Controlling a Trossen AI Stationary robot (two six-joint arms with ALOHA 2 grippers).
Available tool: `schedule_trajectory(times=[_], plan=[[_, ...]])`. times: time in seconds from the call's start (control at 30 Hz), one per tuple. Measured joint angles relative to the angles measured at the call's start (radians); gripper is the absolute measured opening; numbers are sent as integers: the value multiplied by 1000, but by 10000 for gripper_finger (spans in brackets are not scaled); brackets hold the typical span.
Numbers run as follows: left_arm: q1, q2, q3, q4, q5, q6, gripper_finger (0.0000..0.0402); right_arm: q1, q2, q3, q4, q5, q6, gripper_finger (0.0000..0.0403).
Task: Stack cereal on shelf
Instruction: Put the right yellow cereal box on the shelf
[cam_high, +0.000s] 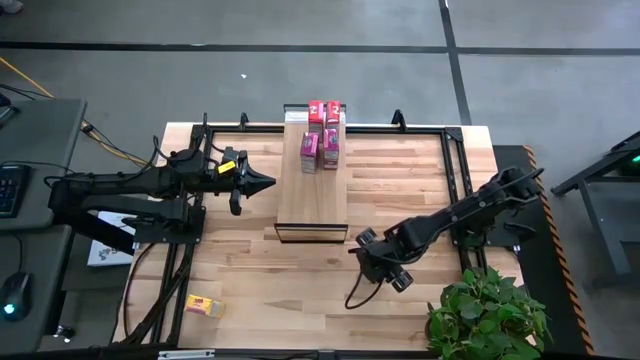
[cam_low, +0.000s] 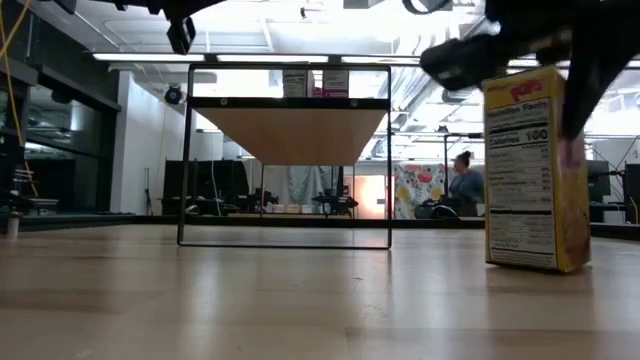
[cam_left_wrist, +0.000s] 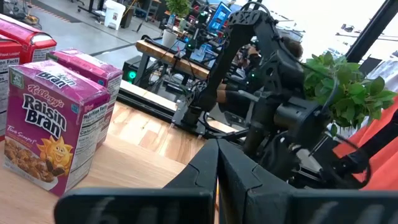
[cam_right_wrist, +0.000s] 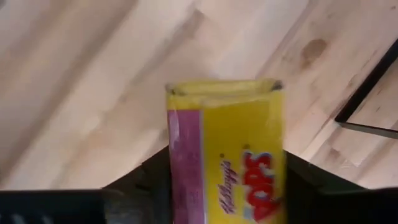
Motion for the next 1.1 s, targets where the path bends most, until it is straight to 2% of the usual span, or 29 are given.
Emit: schedule_trajectory(times=[0.23,0.33,0.43,0.57,0.63,0.7,0.8,0.9,1.0,1.1], plan=[[0,0,0,0,0,13,0,-1,0,217,-190,-196,132,157],[0,0,0,0,0,27,0,-9,0,348,-211,-227,176,154],[0,0,0,0,0,27,0,-33,-1,478,-194,-142,209,154],[0,0,0,0,0,27,0,-80,-2,618,-183,141,311,154],[0,0,0,0,0,26,0,-116,-2,670,-186,282,422,154],[0,0,0,0,0,26,0,-161,-2,715,-192,365,548,154],[0,0,0,0,0,26,0,-242,-3,754,-218,382,750,154],[0,0,0,1,0,25,0,-320,-2,758,-266,328,925,154],[0,0,0,1,0,25,0,-380,3,748,-312,245,1005,154],[0,0,0,2,0,25,0,-412,17,726,-354,222,1070,154]])
